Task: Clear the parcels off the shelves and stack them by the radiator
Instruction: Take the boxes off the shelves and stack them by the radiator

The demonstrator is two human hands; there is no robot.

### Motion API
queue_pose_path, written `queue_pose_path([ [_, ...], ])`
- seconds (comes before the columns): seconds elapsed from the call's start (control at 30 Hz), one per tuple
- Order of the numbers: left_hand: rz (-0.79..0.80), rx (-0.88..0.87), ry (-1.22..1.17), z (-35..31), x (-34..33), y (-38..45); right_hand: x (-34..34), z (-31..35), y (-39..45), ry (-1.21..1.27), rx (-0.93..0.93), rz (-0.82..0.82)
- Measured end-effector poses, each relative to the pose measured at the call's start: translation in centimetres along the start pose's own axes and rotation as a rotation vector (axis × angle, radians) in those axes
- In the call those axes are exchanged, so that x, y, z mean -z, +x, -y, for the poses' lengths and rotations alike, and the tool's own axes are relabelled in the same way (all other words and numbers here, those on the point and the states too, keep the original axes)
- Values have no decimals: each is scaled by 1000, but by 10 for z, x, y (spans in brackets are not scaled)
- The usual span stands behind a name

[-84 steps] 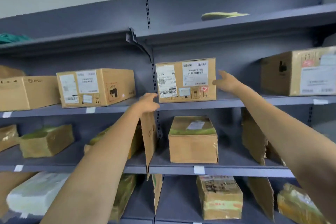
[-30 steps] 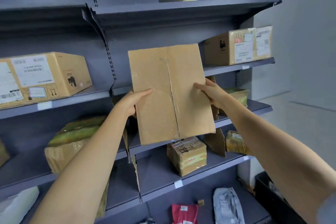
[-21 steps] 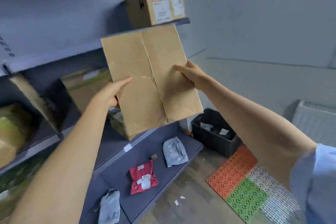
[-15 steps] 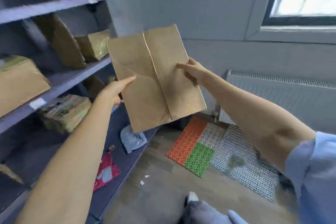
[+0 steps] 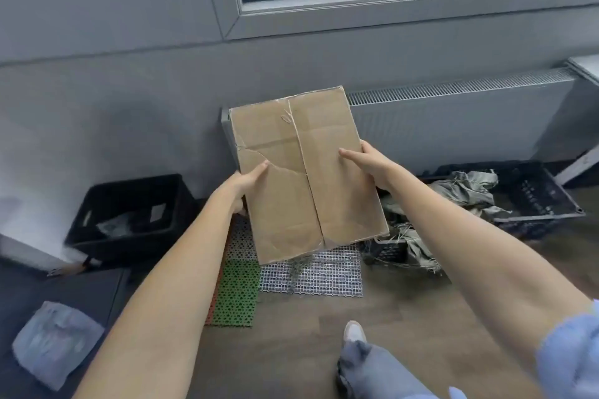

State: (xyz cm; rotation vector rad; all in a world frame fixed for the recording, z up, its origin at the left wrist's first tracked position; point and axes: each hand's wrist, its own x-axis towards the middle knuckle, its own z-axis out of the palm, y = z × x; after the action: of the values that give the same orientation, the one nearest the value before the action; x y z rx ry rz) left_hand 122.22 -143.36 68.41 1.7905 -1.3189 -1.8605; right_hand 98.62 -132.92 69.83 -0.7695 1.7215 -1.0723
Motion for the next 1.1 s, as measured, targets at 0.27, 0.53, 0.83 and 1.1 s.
queue_pose_path([
  [0.27,49,256,-157,94,-140,183,68,-157,129,-72,-221,-115],
  [0.53,-46,525,-97,271,-199,337,33,-411,221,-126,-461,-45],
  [0.83,6,588,-7,404,-253,460,8,-607,278,-111,-681,-87],
  [1.1,79,476,-5,401,-301,542,27,-646,339,-60,-692,-252],
])
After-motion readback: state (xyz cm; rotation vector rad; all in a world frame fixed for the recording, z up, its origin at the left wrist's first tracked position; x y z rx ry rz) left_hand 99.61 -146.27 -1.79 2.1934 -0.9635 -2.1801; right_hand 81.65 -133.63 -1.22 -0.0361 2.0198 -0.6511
